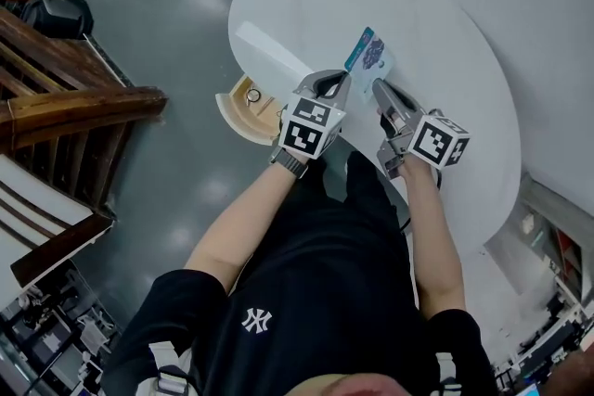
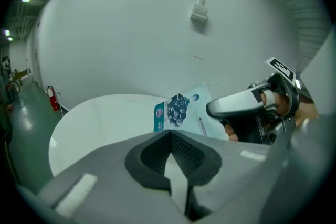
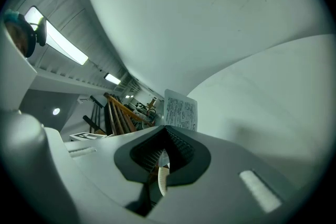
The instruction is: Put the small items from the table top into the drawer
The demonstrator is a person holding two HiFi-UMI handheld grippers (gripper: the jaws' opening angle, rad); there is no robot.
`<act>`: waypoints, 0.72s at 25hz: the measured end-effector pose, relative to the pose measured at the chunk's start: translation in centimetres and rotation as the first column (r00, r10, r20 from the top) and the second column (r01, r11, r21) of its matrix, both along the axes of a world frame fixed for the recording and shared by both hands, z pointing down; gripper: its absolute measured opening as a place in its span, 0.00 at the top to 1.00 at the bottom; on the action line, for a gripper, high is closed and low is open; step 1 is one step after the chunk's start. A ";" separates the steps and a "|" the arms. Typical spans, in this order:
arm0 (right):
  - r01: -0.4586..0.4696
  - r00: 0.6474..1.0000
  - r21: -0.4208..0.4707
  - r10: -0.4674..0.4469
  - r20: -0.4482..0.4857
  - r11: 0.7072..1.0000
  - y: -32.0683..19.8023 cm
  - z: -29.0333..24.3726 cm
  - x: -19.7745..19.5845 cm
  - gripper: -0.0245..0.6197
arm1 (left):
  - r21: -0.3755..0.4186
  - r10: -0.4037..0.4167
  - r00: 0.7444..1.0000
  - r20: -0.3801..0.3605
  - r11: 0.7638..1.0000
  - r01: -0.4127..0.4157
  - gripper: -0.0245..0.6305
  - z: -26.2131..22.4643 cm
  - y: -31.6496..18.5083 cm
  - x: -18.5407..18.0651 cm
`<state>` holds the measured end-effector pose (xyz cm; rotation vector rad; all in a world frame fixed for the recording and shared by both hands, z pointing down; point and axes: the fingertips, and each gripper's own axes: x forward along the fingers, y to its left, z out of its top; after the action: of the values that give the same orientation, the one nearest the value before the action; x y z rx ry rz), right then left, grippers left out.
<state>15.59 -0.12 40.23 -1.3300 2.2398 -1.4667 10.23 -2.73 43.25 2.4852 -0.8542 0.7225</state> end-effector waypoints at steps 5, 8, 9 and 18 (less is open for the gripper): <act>0.073 0.997 0.001 -0.073 -0.004 0.997 -0.1 -0.1 -4.0 0.92 | 0.002 -0.070 0.998 -0.003 0.998 0.070 0.96 -0.1 0.1 -4.1; 0.119 0.993 0.004 -0.119 -0.005 0.993 -0.3 -0.1 -6.7 0.92 | 0.000 -0.114 0.993 -0.001 0.993 0.114 0.96 0.1 0.1 -6.7; 0.133 0.991 0.003 -0.133 -0.006 0.991 -0.4 0.0 -7.5 0.92 | 0.000 -0.128 0.992 -0.001 0.992 0.128 0.96 0.1 0.1 -7.6; 0.261 0.965 -0.020 -0.261 0.000 0.965 -0.1 1.4 -14.3 0.92 | -0.028 -0.241 0.970 0.006 0.970 0.241 0.96 1.2 0.9 -14.0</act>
<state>1.30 -0.17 41.60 -1.0728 2.4857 -1.5706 -3.75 -1.79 44.44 2.3019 -1.1153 0.6475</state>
